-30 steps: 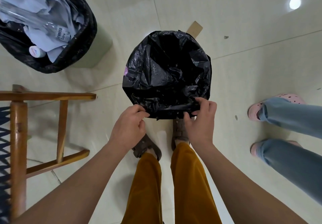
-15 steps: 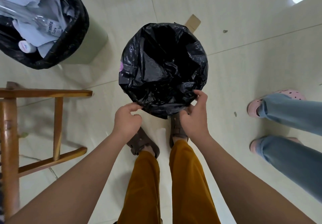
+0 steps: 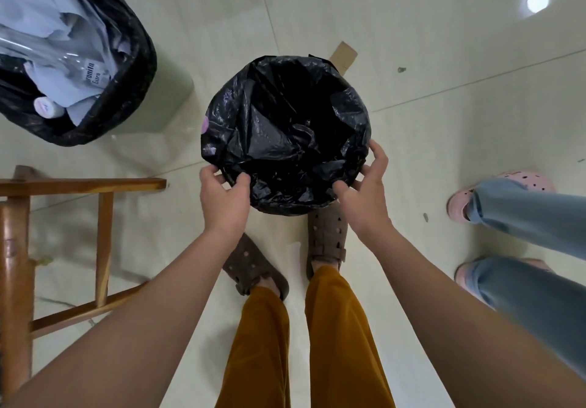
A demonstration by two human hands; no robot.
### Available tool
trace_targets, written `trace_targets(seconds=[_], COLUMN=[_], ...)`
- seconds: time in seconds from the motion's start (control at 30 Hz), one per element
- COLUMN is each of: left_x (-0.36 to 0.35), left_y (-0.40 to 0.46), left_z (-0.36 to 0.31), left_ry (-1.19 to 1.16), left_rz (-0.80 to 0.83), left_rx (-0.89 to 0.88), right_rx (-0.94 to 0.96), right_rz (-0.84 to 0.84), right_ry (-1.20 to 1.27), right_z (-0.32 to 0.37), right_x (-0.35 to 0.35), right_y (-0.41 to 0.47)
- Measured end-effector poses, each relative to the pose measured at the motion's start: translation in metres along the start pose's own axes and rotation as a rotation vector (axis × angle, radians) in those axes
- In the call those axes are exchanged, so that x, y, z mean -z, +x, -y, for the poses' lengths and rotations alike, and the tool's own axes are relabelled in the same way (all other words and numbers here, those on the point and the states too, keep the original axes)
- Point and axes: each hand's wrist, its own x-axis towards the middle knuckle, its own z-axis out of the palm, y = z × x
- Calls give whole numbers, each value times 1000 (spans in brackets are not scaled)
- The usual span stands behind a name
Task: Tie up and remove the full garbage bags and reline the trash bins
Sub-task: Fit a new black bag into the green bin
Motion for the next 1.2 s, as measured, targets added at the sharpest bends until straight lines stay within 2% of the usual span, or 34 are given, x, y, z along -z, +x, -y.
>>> trace_targets(seconds=[0.17, 0.27, 0.33, 0.4, 0.47, 0.57, 0.73, 0.87, 0.97, 1.03, 1.2], left_x=[-9, -12, -12, -9, -5, -6, -13, -17, -16, -14, -8], left_y=[25, 28, 22, 14, 10, 16, 43, 58, 68, 73, 76], left_z=[-4, -3, -4, -6, -11, -22, -38, -42, -45, -45, -48], left_ry=[-76, -97, 1, 124, 214, 322, 298, 294, 302, 229, 240], left_rz=[235, 190, 22, -120, -145, -103, -66, -66, -32, -17, -36], left_rx=[192, 195, 73, -171, -393, -538, -423, -461, -368, -294, -320], right_rx=[-167, -235, -193, -95, -5, 29, -32, -73, -103, -115, -30], right_rz=[53, 58, 26, -46, -103, -91, -14, 22, 26, 25, -12], right_ry=[159, 156, 134, 67, -4, -24, -11, -3, 17, 27, -44], right_z=[-6, -7, -4, 0, 7, 19, 25, 25, 25, 27, 32], right_x=[2, 4, 6, 9, 13, 14, 12, 12, 14, 14, 10], right_y=[27, 37, 35, 32, 31, 37, 59, 72, 77, 77, 65])
